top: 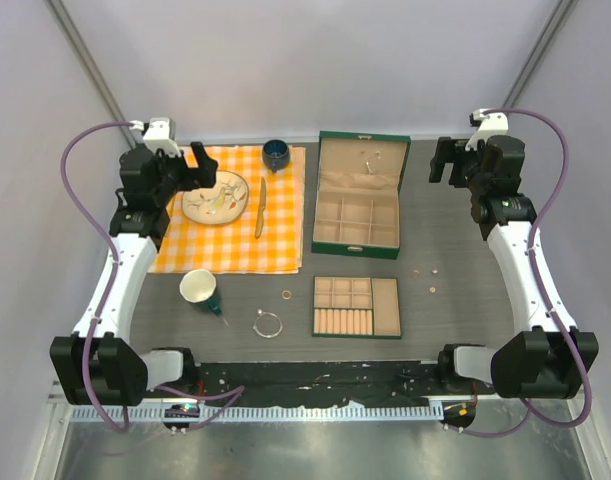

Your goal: Organize the mixed jewelry

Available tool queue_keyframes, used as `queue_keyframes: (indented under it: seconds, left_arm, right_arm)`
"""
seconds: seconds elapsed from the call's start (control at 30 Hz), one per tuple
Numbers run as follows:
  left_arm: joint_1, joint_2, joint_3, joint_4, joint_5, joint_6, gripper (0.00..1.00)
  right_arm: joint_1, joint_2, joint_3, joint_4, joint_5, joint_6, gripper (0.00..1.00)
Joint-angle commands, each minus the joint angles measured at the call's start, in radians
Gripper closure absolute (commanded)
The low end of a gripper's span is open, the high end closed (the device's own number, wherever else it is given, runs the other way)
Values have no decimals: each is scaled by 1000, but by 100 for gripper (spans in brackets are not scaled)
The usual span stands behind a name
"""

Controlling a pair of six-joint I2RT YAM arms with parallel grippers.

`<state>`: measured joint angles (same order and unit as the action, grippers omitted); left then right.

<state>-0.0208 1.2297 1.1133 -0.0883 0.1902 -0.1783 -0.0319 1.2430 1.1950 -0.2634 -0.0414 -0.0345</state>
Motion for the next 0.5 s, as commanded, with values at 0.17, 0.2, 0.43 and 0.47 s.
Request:
queue_keyframes:
  seconds: [0.17,0.2,0.43,0.47]
  left_arm:
    - [-4,-35,8,10,11,2,0]
    - [-4,-35,10,10,12,0,0]
    - [-4,-30,11,18,22,-7,0]
    - [-2,-32,11,16,20,-7,0]
  right_arm:
    - [6,-40,38,16,-3,-16,0]
    - [6,-42,41,10,-9,-19,0]
    - [6,-60,37,10,-25,-31,0]
    - [6,-65,38,10,-23,-34,0]
